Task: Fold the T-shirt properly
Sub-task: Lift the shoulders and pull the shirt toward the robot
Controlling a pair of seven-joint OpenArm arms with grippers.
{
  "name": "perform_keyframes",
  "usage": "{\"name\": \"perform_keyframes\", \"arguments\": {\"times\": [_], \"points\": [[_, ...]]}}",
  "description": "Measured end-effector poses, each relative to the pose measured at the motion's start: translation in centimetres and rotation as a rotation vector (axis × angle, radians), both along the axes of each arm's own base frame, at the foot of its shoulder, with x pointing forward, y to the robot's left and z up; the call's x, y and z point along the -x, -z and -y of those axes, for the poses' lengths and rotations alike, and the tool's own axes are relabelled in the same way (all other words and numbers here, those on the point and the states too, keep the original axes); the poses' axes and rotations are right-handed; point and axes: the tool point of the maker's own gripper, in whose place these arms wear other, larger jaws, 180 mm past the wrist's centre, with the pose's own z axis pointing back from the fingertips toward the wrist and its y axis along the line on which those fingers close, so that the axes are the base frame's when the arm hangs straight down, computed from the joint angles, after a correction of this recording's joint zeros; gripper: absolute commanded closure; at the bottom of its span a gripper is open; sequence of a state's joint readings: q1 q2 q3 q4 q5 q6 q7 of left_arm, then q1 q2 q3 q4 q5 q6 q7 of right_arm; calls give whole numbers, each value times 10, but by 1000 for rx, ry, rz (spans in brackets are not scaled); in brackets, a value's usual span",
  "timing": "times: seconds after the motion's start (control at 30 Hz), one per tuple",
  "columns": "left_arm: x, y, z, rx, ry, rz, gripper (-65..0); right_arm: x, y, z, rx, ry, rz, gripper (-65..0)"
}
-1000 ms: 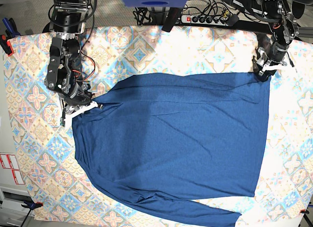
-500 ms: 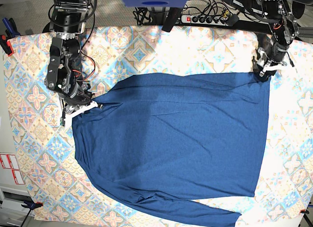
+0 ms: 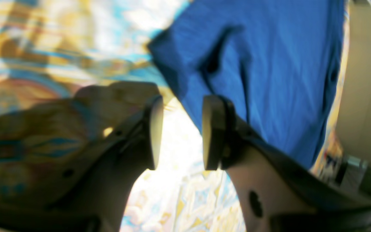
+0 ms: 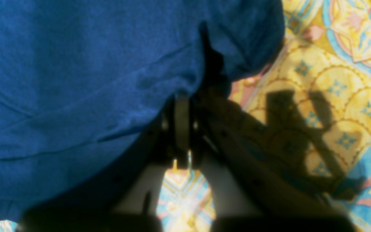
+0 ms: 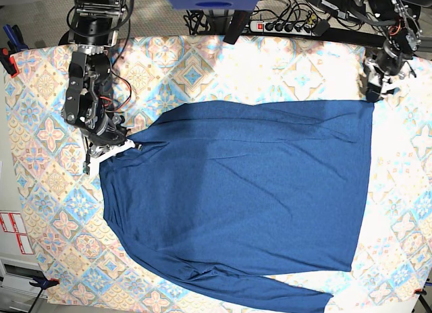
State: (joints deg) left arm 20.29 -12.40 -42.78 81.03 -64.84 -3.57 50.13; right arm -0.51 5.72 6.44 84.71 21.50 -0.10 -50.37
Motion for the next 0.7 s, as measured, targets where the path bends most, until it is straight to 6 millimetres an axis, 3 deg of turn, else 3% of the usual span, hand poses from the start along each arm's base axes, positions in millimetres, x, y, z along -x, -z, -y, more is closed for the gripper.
{"name": "perform_keyframes", "arguments": {"times": [0.27, 0.47, 0.7], "points": [[-39, -13, -3, 34, -55, 53, -208, 0, 0, -1, -1, 0, 2, -1], [-40, 12, 6, 145, -92, -11, -208, 0, 0, -1, -2, 0, 2, -1], [-32, 16, 6, 148, -96, -30, -207, 0, 0, -1, -2, 0, 2, -1]]}}
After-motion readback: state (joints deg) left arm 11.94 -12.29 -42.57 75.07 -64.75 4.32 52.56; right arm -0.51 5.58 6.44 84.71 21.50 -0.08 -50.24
